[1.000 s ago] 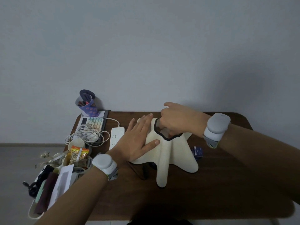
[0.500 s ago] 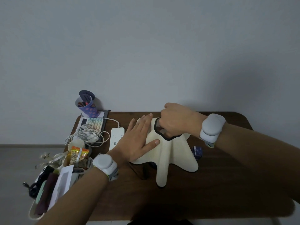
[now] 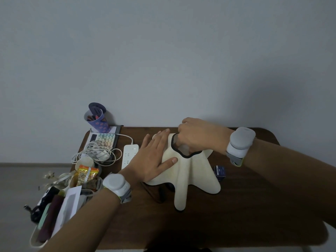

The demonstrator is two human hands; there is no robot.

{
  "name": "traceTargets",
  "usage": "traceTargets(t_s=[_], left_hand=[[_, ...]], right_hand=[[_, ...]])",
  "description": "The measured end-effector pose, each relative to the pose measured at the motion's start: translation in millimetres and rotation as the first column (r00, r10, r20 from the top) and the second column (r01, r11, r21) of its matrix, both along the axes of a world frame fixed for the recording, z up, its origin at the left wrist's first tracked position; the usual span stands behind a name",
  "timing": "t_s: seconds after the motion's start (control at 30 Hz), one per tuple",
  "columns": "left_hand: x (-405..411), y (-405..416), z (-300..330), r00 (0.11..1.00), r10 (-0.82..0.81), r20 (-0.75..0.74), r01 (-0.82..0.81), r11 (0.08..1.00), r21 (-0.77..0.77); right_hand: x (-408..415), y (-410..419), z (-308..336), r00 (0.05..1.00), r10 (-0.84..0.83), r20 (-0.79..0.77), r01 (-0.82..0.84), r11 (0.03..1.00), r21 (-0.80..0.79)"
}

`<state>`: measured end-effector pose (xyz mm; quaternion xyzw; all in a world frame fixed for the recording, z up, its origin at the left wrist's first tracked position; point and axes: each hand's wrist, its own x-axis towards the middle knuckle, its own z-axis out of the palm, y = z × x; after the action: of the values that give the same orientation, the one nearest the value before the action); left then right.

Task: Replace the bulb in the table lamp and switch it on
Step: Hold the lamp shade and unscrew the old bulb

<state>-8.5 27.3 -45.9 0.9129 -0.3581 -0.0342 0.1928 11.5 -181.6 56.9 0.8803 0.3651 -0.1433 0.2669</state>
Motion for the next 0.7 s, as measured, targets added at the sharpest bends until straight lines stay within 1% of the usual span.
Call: traceTargets(t_s=[0.13,0.23,0.3,0.7], left_hand=[[2,1,-1,1.0,0.0,0.001,0.0,1.0,0.005],[1,0,-1,1.0,0.0,0.007,0.0,1.0,0.002],[0,0,-1,1.0,0.001,0.007,-0.001,1.0,0.001],[-6,-3,10,0.999,0.029,-0.026,-0.03,0.999,-0.031]], right_hand=[[1,-1,6,1.0,-0.016,-0.002,0.016,0.998,0.054],[1,-5,6,1.0,0.005,0.001,-0.005,1.0,0.02],[0,-6,8,1.0,-0.009,-0.015,0.01,1.0,0.012],[-7,-8,41,0.997,-0.077,-0.02,0.079,0.995,0.067]])
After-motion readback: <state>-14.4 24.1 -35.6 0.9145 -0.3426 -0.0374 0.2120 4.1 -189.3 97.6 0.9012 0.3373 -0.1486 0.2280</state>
